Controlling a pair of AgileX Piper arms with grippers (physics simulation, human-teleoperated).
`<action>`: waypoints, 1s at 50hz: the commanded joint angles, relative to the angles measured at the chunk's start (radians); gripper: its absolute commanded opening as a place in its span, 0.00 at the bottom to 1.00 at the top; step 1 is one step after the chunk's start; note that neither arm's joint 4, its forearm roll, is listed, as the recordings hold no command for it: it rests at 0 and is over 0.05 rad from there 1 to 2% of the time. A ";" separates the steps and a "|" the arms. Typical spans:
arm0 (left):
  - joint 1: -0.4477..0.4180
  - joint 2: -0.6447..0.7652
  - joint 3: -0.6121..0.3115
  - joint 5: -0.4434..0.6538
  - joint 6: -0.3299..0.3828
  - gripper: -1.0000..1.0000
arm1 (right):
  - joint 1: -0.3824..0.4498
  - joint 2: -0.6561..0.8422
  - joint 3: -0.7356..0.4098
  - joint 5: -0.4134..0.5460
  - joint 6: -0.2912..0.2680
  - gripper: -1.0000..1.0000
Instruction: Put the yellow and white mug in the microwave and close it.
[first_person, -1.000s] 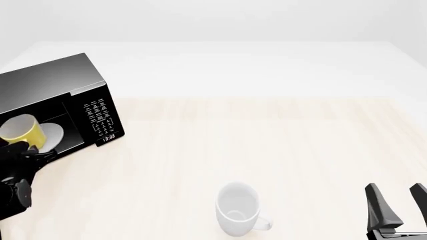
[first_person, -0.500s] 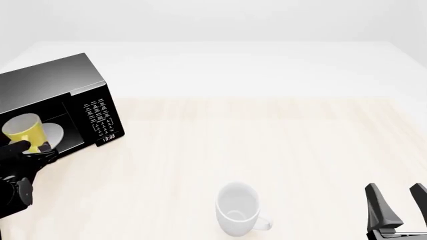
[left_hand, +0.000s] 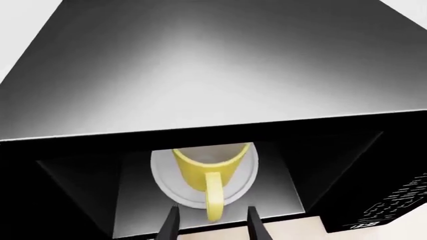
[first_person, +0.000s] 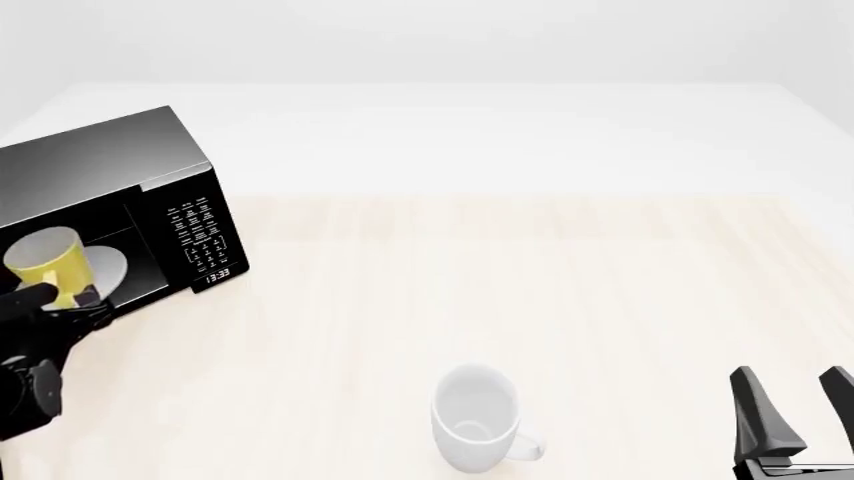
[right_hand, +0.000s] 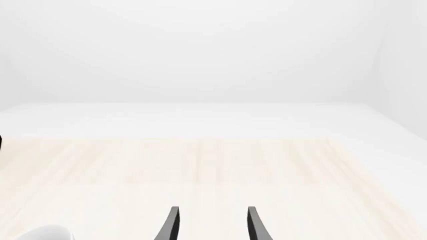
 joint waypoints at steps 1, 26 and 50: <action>-0.002 -0.053 0.049 -0.002 0.001 1.00 | 0.000 0.000 0.000 0.000 0.000 1.00; -0.034 -0.198 0.098 0.117 0.001 1.00 | 0.000 0.000 0.000 0.000 0.000 1.00; -0.047 -0.372 0.152 0.268 0.018 1.00 | 0.000 0.000 0.000 0.000 0.000 1.00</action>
